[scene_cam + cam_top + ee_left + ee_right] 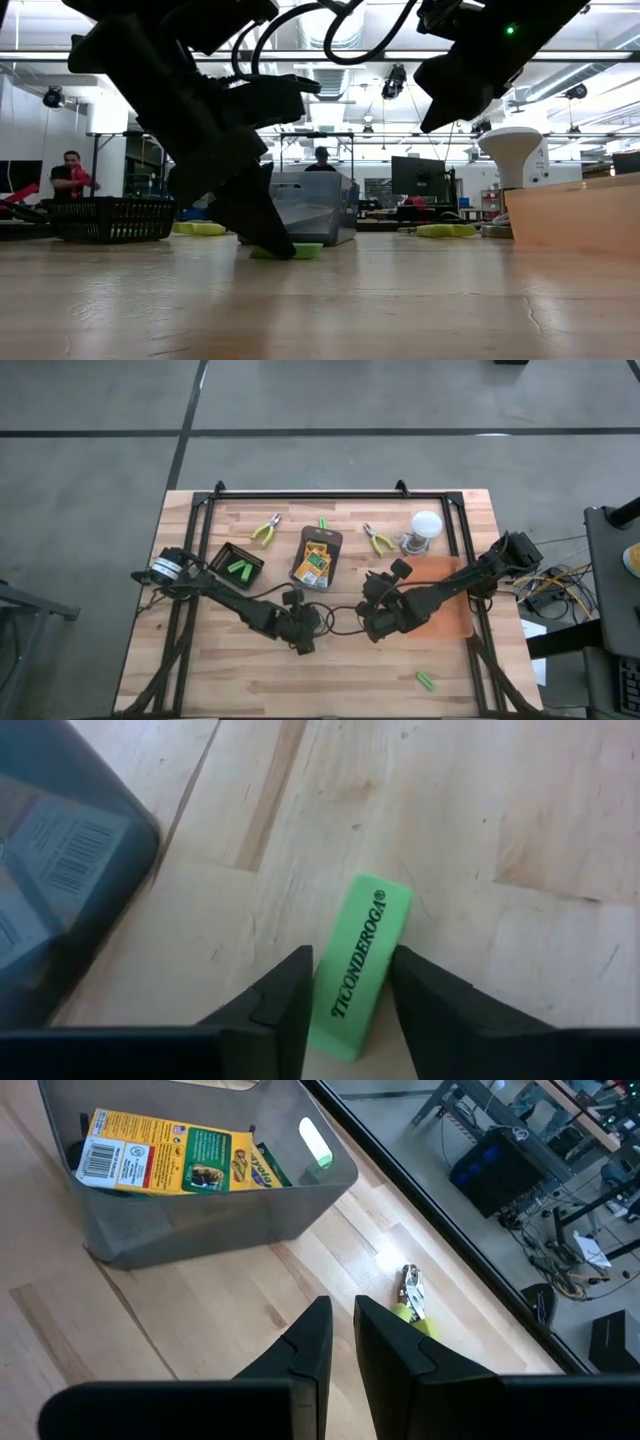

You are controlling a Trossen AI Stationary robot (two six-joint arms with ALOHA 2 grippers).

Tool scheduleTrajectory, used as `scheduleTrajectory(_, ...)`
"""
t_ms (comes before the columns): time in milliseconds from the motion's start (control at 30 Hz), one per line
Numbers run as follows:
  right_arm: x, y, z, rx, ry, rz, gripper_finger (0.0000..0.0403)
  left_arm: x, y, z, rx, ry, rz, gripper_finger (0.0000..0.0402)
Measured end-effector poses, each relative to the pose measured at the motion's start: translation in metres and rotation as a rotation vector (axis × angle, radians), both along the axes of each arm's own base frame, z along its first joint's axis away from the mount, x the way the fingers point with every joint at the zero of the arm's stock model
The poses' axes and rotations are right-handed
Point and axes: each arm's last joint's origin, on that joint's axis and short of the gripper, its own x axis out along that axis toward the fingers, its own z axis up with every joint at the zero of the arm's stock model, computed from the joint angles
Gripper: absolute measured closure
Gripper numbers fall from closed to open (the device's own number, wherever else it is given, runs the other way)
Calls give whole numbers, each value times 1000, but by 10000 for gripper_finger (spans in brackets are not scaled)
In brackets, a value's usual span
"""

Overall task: Pick & Place School Supplies
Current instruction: Put the middle light green eraser into the black bin

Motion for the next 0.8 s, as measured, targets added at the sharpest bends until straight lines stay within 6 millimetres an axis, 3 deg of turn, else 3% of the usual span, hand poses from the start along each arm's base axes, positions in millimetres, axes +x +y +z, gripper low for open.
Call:
scheduleTrajectory(333, 0, 0, 0, 1, -3, 0, 360, 0, 0, 0, 7, -3, 5, 292)
scheduleTrajectory(800, 2, 1, 0, 8, -19, 0, 360, -1, 1, 12, 25, -37, 17, 294)
